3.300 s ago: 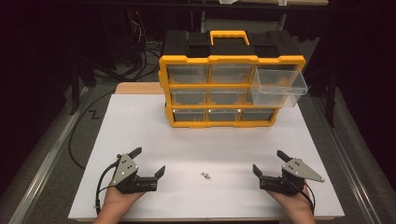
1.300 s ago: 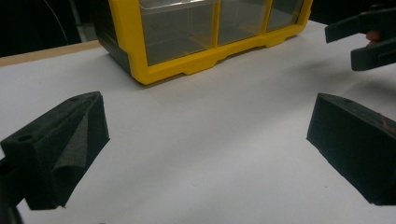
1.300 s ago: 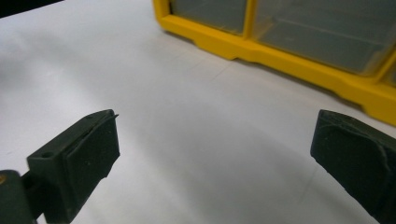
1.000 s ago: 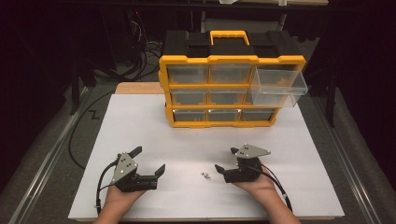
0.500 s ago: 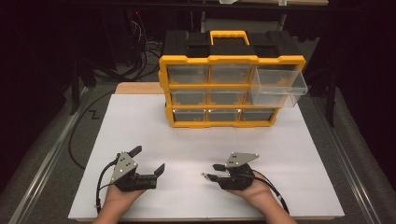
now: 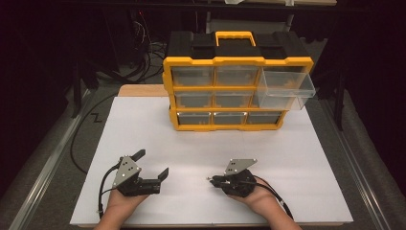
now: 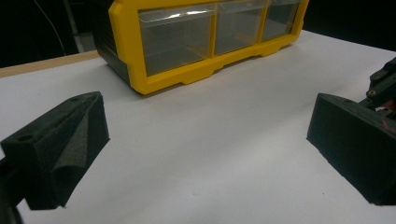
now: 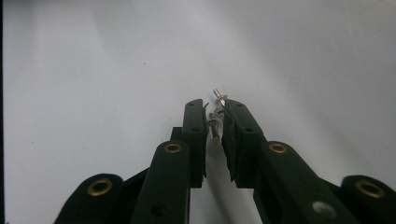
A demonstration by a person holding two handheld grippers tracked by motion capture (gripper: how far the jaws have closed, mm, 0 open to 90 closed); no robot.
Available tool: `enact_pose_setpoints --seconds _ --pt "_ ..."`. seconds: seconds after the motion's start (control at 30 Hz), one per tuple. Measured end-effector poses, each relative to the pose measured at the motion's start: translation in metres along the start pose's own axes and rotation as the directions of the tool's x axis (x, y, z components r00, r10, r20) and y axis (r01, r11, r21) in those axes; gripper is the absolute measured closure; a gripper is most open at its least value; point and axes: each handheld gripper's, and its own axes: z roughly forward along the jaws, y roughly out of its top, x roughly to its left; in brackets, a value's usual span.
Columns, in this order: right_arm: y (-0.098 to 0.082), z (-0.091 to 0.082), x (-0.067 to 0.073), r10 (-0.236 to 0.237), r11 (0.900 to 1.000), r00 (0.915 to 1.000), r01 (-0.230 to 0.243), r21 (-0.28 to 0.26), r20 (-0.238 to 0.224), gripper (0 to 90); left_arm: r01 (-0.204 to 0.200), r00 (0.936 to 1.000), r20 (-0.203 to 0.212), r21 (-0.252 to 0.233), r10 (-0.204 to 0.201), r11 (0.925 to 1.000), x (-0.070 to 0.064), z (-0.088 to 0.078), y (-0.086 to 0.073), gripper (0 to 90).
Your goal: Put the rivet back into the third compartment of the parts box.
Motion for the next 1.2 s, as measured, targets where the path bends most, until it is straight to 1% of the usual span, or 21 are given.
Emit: enact_pose_setpoints --seconds 0.13,0.17,0.2,0.23,0.27,0.3,0.4,0.47,0.5,0.63,0.67,0.77,0.87,0.9,0.93,1.0,1.03,1.1,1.13,1.17,1.2 --pt "0.0 0.003 -0.002 -0.005 1.0 1.0 0.005 0.007 -0.001 81.6 0.002 1.0 0.005 0.0 -0.002 1.0 0.0 0.0 0.0 0.2" --pt "0.0 0.005 -0.001 -0.01 1.0 0.9999 0.01 0.022 0.001 81.6 0.0 1.0 0.006 -0.001 0.0 1.0 0.001 0.0 0.0 0.2" --pt "0.0 0.005 -0.001 -0.01 1.0 0.9999 0.01 0.022 0.001 81.6 0.001 1.0 0.006 -0.002 -0.001 1.0 0.001 0.001 0.0 0.2" --pt "0.0 0.006 0.0 -0.028 0.999 0.9995 0.027 0.027 0.012 83.7 0.003 1.0 0.006 -0.002 -0.003 1.0 0.001 0.001 0.0 0.2" --pt "0.0 0.006 0.0 -0.028 0.999 0.9995 0.027 0.027 0.012 83.7 0.004 1.0 0.006 -0.001 -0.004 1.0 0.001 0.001 0.0 0.2" --pt "0.001 0.006 0.001 -0.046 0.999 0.9986 0.045 0.029 0.026 86.7 0.006 1.0 0.007 -0.001 -0.006 1.0 0.001 0.001 0.0 0.2" --pt "0.001 0.006 0.002 -0.059 0.998 0.9978 0.058 0.038 0.031 87.0 0.008 0.9999 0.009 0.002 -0.008 1.0 0.0 0.002 -0.001 0.2" --pt "0.001 0.006 0.003 -0.077 0.996 0.9962 0.076 0.037 0.04 87.2 0.009 0.9999 0.009 0.001 -0.009 1.0 -0.001 0.002 0.0 0.3" --pt "0.001 0.005 0.003 -0.088 0.995 0.9955 0.087 0.041 0.034 87.2 0.009 0.9999 0.006 0.003 -0.009 1.0 -0.001 0.002 0.0 0.3" --pt "0.002 0.001 0.005 -0.088 0.996 0.9959 0.088 0.029 0.017 87.2 0.016 0.9998 0.008 0.001 -0.016 0.9999 0.0 0.001 0.0 0.2" --pt "0.002 -0.001 0.005 -0.091 0.996 0.9959 0.09 0.018 0.007 87.2 0.018 0.9998 0.008 0.002 -0.018 0.9998 0.0 0.001 0.0 0.3" --pt "0.003 -0.009 0.005 -0.094 0.996 0.9955 0.094 -0.005 0.003 87.2 0.024 0.9996 0.011 -0.007 -0.024 0.9997 0.0 0.0 0.0 0.3" --pt "0.003 -0.013 0.003 -0.088 0.996 0.9961 0.088 -0.015 0.006 87.2 0.029 0.9995 0.015 -0.006 -0.029 0.9996 0.0 0.0 0.0 0.2" --pt "0.003 -0.016 0.001 -0.077 0.997 0.997 0.077 -0.024 0.012 87.2 0.021 0.9997 0.015 -0.001 -0.021 0.9998 0.001 0.0 0.0 0.3" --pt "0.003 -0.016 0.001 -0.077 0.997 0.997 0.077 -0.024 0.012 87.2 0.02 0.9997 0.013 0.001 -0.02 0.9998 0.001 0.001 0.0 0.3" --pt "0.002 -0.02 -0.002 -0.063 0.997 0.9978 0.064 -0.032 0.019 87.2 0.027 0.9995 0.019 0.007 -0.027 0.9996 0.001 0.002 0.0 0.3" --pt "0.002 -0.025 -0.005 -0.049 0.998 0.9984 0.05 -0.035 0.028 87.2 0.028 0.9994 0.021 0.006 -0.028 0.9996 0.001 0.002 0.0 0.2" --pt "0.002 -0.03 -0.009 -0.05 0.998 0.9982 0.051 -0.022 0.033 87.2 0.027 0.9994 0.023 0.002 -0.027 0.9996 0.001 0.002 0.0 0.3" --pt "0.002 -0.03 -0.009 -0.05 0.998 0.9982 0.051 -0.022 0.033 87.2 0.031 0.9992 0.027 -0.001 -0.031 0.9995 0.001 0.001 0.0 0.3" --pt "0.003 -0.036 -0.012 -0.052 0.999 0.998 0.052 -0.001 0.036 87.2 0.031 0.9989 0.035 0.003 -0.031 0.9995 0.001 0.001 0.0 0.3" --pt "0.003 -0.036 -0.012 -0.052 0.999 0.998 0.052 -0.001 0.036 87.2 0.033 0.9986 0.042 0.006 -0.033 0.9994 0.001 0.001 0.0 0.3"
